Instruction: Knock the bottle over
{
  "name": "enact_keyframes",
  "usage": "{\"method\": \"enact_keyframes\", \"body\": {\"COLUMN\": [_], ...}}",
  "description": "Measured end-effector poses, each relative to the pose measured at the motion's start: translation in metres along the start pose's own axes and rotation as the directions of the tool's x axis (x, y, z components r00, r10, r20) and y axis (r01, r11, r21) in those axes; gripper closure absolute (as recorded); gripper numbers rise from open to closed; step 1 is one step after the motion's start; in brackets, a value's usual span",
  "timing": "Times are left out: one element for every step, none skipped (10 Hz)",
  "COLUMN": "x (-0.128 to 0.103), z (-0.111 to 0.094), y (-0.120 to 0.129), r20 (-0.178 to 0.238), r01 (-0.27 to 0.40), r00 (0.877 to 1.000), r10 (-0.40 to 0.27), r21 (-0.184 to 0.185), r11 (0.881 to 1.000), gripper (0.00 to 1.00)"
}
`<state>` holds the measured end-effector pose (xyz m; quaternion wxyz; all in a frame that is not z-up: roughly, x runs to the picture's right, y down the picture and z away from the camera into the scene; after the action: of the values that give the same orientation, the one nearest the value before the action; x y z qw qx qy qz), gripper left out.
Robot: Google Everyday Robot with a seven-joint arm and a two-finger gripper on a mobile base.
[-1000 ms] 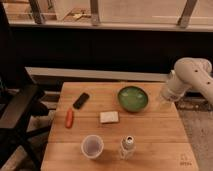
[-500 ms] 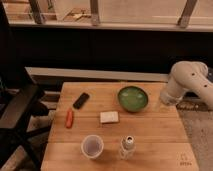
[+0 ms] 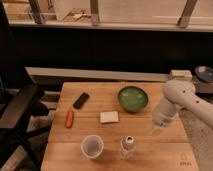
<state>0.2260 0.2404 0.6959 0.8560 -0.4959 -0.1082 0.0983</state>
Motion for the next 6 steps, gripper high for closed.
{"method": "enact_keyframes", "body": {"x": [-0.0045,-0.0063,-0.0067,-0.0064,-0.0062,-0.0039], "z": [0.0072,0.0096,0.0096,0.0096,0.0092,0.0110], "y": [0.0125,0.0178,0.0179,0.0180,0.0178,0.0198], "r20": [0.011,0.016,0.017,0.017,0.018,0.007], "r01": [0.014,0.021,0.022,0.021,0.021,0.018], "r00": [1.000,1.000,1.000,1.000,1.000,1.000], "r10": [-0.014,-0.020,-0.021,-0.020,-0.020,-0.018], "r21": [-0.047,-0.066,-0.066,-0.066,-0.066,-0.076], "r11": [0.999,0.998,0.998,0.998,0.998,0.997], "gripper": [1.00,1.00,1.00,1.00,1.00,1.00]}}
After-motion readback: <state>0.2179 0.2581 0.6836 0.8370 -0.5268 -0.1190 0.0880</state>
